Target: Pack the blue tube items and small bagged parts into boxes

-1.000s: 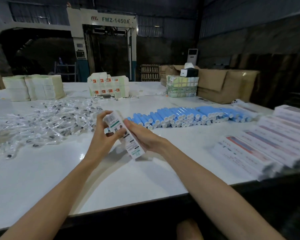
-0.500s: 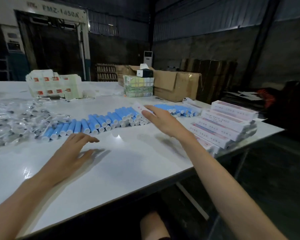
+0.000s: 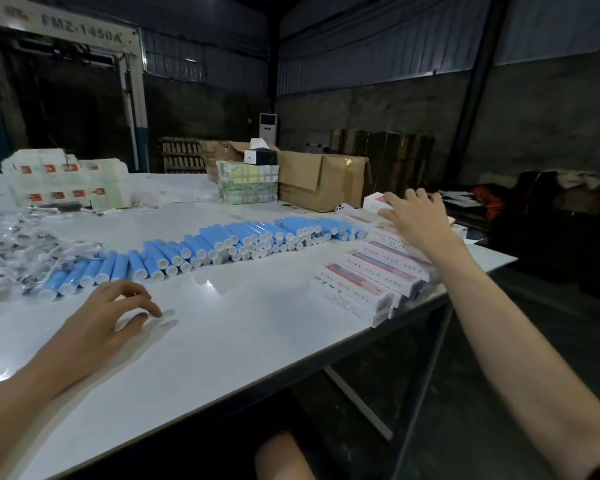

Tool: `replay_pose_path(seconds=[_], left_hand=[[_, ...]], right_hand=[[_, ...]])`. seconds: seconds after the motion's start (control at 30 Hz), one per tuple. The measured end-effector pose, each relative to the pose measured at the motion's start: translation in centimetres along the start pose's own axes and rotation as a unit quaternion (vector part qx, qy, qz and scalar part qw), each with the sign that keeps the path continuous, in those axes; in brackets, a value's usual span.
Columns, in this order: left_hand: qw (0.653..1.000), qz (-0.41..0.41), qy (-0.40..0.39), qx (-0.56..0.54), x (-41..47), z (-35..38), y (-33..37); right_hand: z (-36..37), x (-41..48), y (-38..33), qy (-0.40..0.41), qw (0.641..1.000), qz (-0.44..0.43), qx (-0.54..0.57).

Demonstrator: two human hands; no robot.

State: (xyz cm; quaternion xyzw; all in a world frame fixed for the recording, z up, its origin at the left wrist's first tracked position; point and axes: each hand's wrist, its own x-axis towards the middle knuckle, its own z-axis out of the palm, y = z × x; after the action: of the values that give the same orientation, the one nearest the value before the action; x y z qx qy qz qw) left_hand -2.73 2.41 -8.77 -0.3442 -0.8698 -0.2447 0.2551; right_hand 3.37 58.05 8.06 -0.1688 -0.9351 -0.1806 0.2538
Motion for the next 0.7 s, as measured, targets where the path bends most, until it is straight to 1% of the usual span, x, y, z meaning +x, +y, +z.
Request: replay_pose_path(seconds=[0.17, 0.37, 0.43, 0.5, 0.53, 0.6, 0.7], left_hand=[[1.000, 0.001, 0.001, 0.000, 0.0, -0.1, 0.1], [1.000, -0.007, 0.000, 0.002, -0.2, -0.3, 0.4], [1.000, -0.011, 0.002, -0.002, -0.3, -0.4, 0.7], [1.000, -0.014, -0.003, -0.001, -0.2, -0.5, 0.9], [1.000, -0.018, -0.006, 0.000, -0.2, -0.6, 1.0], [0.999, -0.029, -0.015, 0.005, -0.2, -0.8, 1.2], [0.999, -0.051, -0.007, 0.020, -0.4, -1.1, 1.7]], right_hand=[[1.0, -1.2, 0.8, -0.062, 0.998, 0.004, 0.000], [1.4, -1.2, 0.7, -0.070, 0.997, 0.011, 0.014], [1.6, -1.1, 0.4, -0.043, 0.999, 0.010, 0.007], [1.4, -0.9, -0.7, 0.023, 1.000, 0.000, 0.013], [1.1, -0.6, -1.7, 0.054, 0.998, -0.009, 0.035], [0.0, -0.2, -4.8, 0.092, 0.989, -0.035, 0.112], [-2.2, 0.0, -11.0, 0.103, 0.960, -0.070, 0.251]])
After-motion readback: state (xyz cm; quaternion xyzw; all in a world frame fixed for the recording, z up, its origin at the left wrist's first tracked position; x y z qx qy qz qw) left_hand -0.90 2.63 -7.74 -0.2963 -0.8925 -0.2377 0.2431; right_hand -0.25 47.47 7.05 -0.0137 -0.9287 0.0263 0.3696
